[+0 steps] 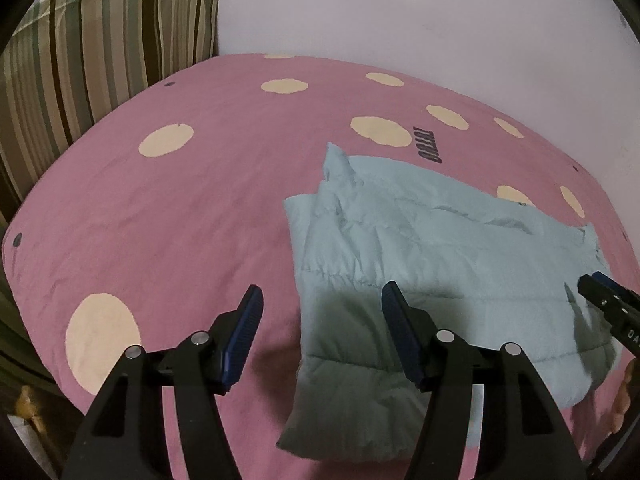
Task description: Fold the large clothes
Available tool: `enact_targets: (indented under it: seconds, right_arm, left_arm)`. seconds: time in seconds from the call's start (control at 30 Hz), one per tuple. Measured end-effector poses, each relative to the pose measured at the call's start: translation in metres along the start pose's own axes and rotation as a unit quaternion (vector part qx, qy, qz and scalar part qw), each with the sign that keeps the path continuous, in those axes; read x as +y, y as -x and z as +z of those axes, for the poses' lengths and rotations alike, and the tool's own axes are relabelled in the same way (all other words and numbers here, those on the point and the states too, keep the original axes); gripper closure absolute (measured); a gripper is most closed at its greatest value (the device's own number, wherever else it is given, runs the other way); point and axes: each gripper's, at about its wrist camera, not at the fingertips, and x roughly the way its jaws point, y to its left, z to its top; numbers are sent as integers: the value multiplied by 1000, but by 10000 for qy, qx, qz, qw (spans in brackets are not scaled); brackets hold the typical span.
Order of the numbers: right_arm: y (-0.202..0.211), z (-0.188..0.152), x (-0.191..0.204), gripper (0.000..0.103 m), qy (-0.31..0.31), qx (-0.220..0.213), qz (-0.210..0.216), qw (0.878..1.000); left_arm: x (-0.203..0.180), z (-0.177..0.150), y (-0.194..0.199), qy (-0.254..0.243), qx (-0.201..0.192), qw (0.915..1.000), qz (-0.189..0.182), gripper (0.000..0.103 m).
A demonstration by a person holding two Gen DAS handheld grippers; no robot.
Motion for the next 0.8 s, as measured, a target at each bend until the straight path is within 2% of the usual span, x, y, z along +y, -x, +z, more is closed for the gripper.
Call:
enact_targets:
  seconds: [0.47,0.6,0.8]
  right_arm:
    - [-41,-10,20,50,138,416,-364,9984]
    - [-54,-18,27,50,317,506,-630,9962]
    - [-65,-24,25,49,309,526,-632,9961]
  left_arm:
    - [-1,6,-21,-68,150,9998,69,42]
    - [-4,6,-26,-102,188,9998,48,42]
    - [-8,7,-32,-142,222,9996,23,42]
